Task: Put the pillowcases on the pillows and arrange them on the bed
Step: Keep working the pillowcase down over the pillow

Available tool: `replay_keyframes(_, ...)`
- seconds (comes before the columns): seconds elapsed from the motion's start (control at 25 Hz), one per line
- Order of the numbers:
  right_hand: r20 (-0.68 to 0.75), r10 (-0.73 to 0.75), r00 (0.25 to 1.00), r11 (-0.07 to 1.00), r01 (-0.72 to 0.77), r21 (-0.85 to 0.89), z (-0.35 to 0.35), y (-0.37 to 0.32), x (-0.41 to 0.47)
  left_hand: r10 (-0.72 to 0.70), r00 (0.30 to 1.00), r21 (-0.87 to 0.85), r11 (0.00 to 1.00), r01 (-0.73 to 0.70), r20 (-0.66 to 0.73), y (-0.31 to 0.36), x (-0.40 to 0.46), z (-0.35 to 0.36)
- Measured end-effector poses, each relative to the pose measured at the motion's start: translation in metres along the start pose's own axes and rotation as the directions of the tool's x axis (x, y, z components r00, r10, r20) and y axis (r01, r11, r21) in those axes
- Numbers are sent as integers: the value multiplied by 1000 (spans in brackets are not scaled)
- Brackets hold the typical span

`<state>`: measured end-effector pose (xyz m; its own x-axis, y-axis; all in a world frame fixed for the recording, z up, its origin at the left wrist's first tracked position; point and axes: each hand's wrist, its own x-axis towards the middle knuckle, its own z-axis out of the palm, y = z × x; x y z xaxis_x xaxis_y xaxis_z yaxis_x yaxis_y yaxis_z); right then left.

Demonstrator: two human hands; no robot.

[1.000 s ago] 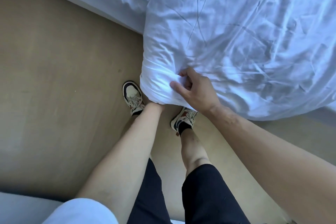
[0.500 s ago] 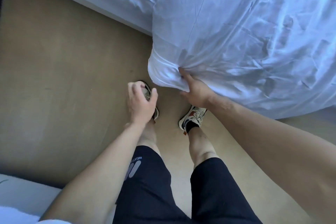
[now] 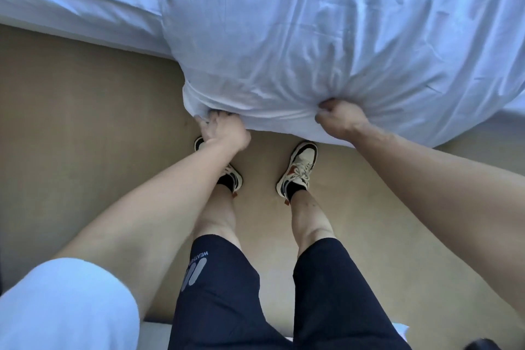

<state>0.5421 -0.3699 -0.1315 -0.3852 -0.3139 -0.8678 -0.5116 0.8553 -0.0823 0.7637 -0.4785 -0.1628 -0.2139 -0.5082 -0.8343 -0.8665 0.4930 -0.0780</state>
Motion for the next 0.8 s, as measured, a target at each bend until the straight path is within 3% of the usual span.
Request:
replay_keyframes(0.08,83,-54,995,998,57,-32,7,10,-4,112,958,18,994,-111,-264,13,-18,-1)
replay_keyframes(0.12,85,-84,993,996,86,-26,9,15,-9,217,889,25,974,-226,-404,17,-28,-2)
replay_keyframes(0.2,-18,-108,994,994,108,1,4,23,-21,376,721,55,903,-426,-582,20,-40,-11)
replay_keyframes(0.24,-106,-106,989,994,108,14,-4,29,-27,413,686,91,886,-454,-599,27,-43,-21)
replay_keyframes(0.36,-335,-149,930,987,158,0,-51,37,-34,356,730,156,931,-329,-583,56,-42,-69)
replay_keyframes(0.48,-563,-261,784,963,254,-92,-108,39,-22,386,693,211,921,-328,-609,87,-27,-135)
replay_keyframes(0.6,-683,-299,666,953,244,-179,-158,30,8,391,684,232,919,-317,-615,107,10,-201)
replay_keyframes(0.68,-653,-333,680,943,236,-235,-191,17,32,394,707,244,919,-309,-587,118,38,-241)
replay_keyframes(0.8,-545,-289,787,953,184,-240,-238,-2,67,412,702,280,911,-303,-581,131,81,-302)
